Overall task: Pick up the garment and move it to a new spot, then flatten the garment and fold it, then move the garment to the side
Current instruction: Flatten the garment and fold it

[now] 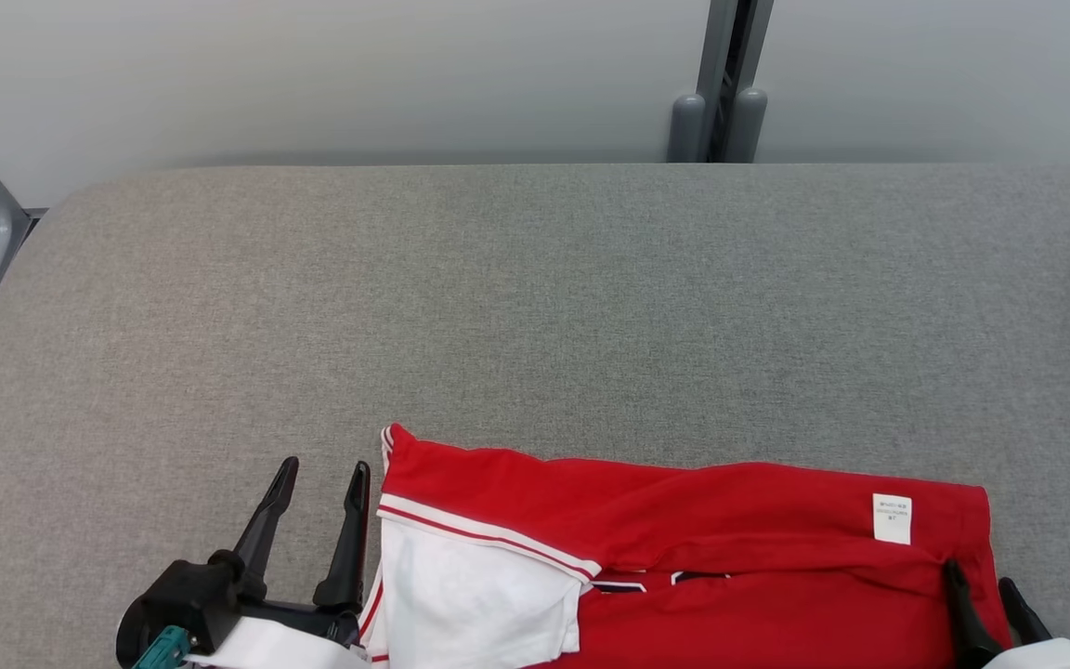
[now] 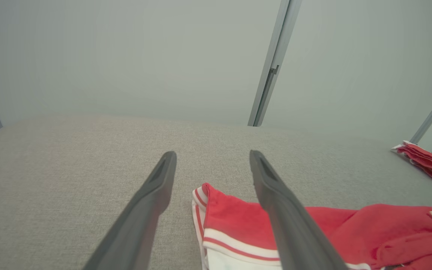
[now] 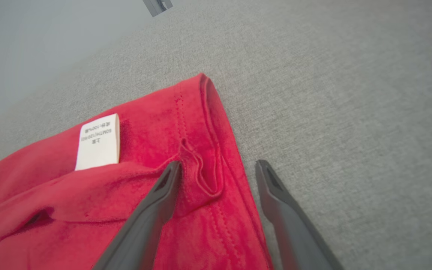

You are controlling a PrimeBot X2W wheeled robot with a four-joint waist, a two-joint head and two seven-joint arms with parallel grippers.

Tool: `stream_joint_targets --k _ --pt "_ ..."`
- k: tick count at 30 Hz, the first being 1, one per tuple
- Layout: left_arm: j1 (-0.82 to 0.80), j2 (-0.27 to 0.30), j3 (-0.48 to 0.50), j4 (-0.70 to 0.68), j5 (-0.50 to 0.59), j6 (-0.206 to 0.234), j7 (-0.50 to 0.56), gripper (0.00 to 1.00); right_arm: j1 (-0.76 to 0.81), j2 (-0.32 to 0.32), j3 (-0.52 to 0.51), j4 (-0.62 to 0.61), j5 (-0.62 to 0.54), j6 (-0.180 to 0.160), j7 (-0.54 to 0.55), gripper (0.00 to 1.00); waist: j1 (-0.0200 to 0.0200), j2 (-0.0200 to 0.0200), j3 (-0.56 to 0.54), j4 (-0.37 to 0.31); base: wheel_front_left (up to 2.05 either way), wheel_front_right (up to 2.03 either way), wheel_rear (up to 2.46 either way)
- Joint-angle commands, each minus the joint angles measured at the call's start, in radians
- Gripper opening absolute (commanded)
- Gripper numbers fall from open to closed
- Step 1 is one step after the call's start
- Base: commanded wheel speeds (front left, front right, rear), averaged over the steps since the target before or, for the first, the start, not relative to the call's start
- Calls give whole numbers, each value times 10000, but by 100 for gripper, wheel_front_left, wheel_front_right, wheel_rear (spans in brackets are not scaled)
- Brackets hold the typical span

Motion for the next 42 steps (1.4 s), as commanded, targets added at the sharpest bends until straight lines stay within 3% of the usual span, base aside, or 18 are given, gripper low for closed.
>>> stream_joint_targets --k 1,2,3,4,5,16,27,38,42 --pt "-139 26 38 -21 66 -83 -35 100 -9 31 134 151 94 -2 62 100 0 0 3 1 0 0 0" --pt "-136 26 49 -33 68 -81 -36 100 -59 16 249 209 155 -2 59 100 0 0 5 3 0 0 0" --pt "-132 26 54 -47 75 -58 -36 100 -100 17 373 246 232 -2 66 91 0 0 12 2 0 0 0" --pt "-132 26 56 -51 80 -57 -36 100 -137 0 494 272 304 -2 64 36 0 0 22 0 0 0 0" --pt "-137 24 57 -60 80 -55 -36 100 -175 -33 612 289 341 0 60 0 0 0 31 -5 0 0 0" --pt "-188 26 32 -41 38 -39 -36 100 -632 -695 635 353 571 -11 7 0 0 0 68 -58 0 0 0" --pt "-242 25 -19 -19 13 -6 -36 100 -1311 -2142 91 1001 537 -5 4 0 0 0 80 -112 0 0 0" --pt "41 27 -45 114 -166 96 -36 100 -1301 -2569 1337 383 385 -3 3 0 0 0 -482 -429 0 0 0" --pt "167 25 -55 79 -247 194 -36 100 -1173 -2480 2144 -700 581 -3 373 0 0 0 -913 -686 0 0 0"
